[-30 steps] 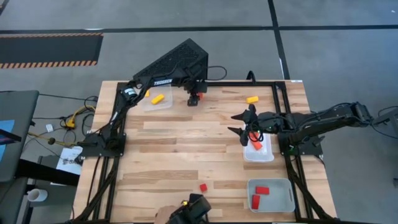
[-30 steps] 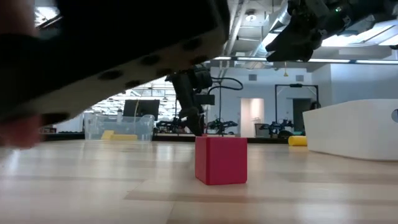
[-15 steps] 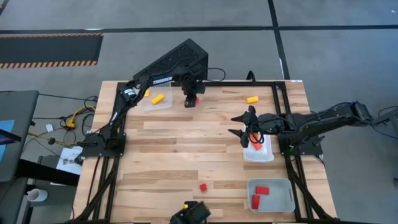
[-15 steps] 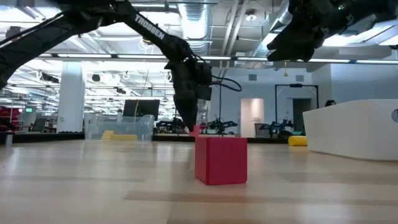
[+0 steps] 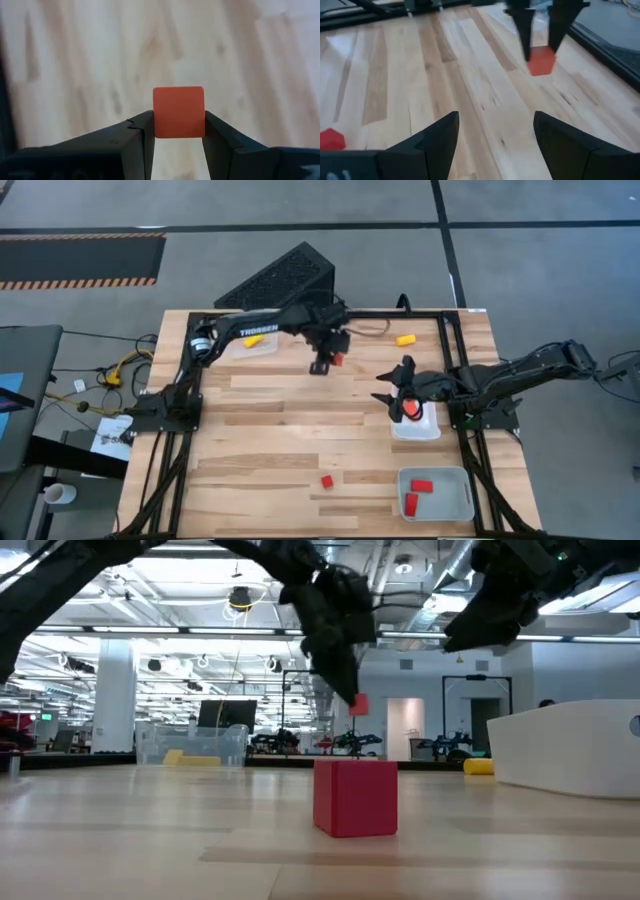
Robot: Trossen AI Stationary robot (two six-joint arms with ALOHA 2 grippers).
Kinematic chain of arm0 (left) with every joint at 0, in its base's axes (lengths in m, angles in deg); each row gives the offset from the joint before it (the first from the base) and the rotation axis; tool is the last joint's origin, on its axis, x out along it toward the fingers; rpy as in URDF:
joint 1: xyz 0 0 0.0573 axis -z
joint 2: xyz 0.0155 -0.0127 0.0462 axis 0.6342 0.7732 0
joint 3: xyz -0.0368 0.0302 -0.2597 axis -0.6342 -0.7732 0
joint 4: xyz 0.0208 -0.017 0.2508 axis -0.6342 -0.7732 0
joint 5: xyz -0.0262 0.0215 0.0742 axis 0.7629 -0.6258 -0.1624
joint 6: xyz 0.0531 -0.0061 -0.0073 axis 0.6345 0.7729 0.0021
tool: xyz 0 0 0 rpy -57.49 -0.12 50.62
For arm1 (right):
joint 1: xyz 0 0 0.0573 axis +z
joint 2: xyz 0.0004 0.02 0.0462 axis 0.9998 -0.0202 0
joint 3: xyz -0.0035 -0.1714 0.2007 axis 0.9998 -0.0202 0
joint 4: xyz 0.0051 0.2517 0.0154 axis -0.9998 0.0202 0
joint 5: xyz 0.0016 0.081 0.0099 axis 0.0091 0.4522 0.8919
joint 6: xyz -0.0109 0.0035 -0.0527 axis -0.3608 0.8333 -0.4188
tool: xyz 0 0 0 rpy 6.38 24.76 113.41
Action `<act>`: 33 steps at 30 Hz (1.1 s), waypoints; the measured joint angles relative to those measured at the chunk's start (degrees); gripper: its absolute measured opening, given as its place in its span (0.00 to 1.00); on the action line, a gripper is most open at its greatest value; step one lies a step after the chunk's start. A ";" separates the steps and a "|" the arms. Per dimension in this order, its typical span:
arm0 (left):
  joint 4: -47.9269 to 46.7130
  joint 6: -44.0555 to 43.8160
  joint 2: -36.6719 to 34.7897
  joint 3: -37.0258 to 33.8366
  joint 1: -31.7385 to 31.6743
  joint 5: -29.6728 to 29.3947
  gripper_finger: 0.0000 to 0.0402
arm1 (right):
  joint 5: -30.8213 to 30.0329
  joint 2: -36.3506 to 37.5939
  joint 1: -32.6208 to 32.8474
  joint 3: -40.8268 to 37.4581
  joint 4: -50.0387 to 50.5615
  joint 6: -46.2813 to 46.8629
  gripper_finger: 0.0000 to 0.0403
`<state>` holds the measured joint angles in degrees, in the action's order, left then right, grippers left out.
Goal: Sort & place blocks by color
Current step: Put the orange block into the white bin
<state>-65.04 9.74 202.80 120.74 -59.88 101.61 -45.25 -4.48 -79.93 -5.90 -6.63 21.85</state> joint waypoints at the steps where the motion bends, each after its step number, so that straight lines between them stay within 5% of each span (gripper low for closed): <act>1: 0.71 -0.35 0.00 0.00 1.09 0.02 0.24 | -0.12 0.00 0.23 0.00 0.52 0.40 0.70; 12: 12.59 -2.92 -2.55 -7.84 8.79 0.08 0.24 | -1.48 0.00 3.80 0.00 3.27 2.69 0.70; 23: 48.71 -14.42 -23.93 -44.30 9.99 -0.49 0.24 | -3.01 0.00 3.43 0.00 1.94 2.65 0.70; 29: 77.70 -21.23 -31.90 -61.99 15.86 -7.35 0.24 | -3.01 -0.19 1.28 0.00 -6.20 0.17 0.70; 33: 88.49 -22.25 -32.68 -67.30 19.83 -12.75 0.24 | -2.74 -2.00 1.08 0.04 -13.69 -2.34 0.70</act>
<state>23.45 -12.50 170.12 53.44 -40.05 88.86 -47.99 -6.48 -78.85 -5.86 -20.31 19.51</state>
